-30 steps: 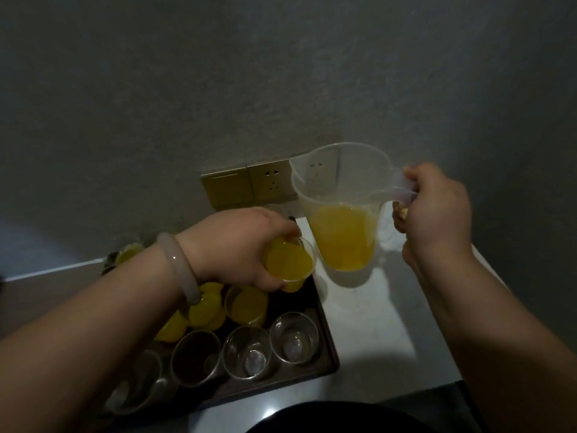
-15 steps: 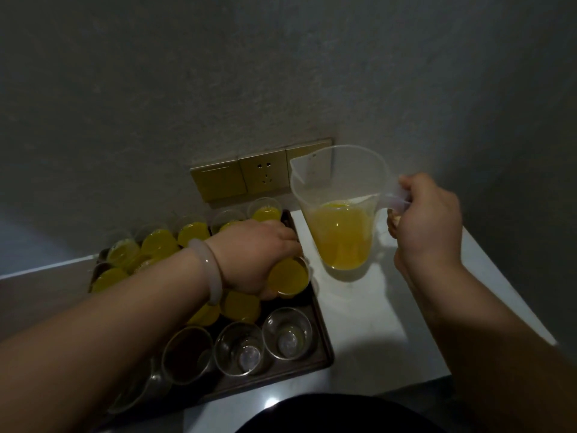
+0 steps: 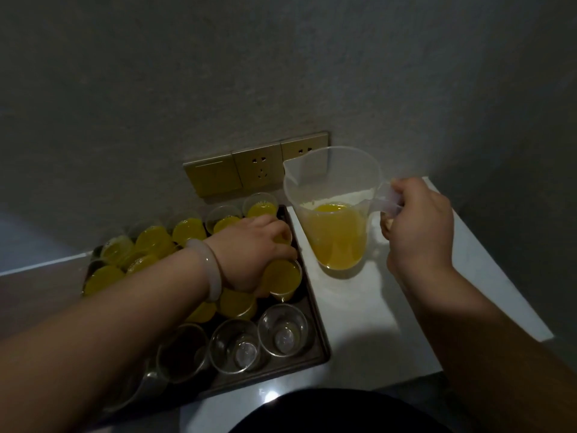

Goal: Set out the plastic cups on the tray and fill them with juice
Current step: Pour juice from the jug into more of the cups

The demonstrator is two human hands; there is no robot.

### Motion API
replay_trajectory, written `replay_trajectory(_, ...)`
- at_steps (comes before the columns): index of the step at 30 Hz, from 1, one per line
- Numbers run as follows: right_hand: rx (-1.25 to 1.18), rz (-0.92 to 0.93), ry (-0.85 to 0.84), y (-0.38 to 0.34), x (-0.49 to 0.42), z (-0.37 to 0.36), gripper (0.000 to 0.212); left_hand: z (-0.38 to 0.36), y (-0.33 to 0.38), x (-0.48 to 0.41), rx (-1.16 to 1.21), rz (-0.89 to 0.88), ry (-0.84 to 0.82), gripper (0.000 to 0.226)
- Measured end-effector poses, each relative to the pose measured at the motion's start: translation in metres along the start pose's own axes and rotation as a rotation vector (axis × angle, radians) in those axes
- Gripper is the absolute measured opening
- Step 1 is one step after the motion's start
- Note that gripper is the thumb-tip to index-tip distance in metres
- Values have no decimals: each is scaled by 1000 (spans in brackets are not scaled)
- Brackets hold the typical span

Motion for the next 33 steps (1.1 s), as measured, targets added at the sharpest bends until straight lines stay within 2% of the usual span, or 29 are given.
replay_trajectory(4, -88, -36, 8, 3, 3, -1, 20, -1, -1, 0, 16, 6, -9, 78)
replay_trajectory(8, -1, 42, -10, -6, 7, -1, 18, -2, -3, 2, 32, 20, -2, 79)
replay_trajectory(12, -23, 4, -8, -1, 6, 0, 24, -6, -4, 3, 31, 43, -19, 83)
replay_trajectory(16, -98, -8, 10, 3, 7, 1, 22, -7, -5, 10, 46, 75, -21, 88)
replay_trajectory(19, -56, 24, 1, 3, 9, 1, 23, 0, -5, 24, 142, 120, 14, 78)
replay_trajectory(23, -55, 39, 11, -1, 12, 4, 23, 19, 10, 48, 296, 108, 178, 61)
replay_trajectory(28, -69, 31, 45, -6, 18, 6, 29, 9, 30, 61, 204, 212, 105, 71)
replay_trajectory(33, -209, -36, 36, -1, 22, 1, 33, -5, 38, 61, 216, 281, 105, 73)
Point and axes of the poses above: each hand's wrist, its own x-axis away from the middle knuckle, its own z-axis out of the back of the hand, y = z × x, the point moved 8 cm from there along -x, towards the middle knuckle, and after that the axes turned 1 degree about x, right-handed, at the moved point
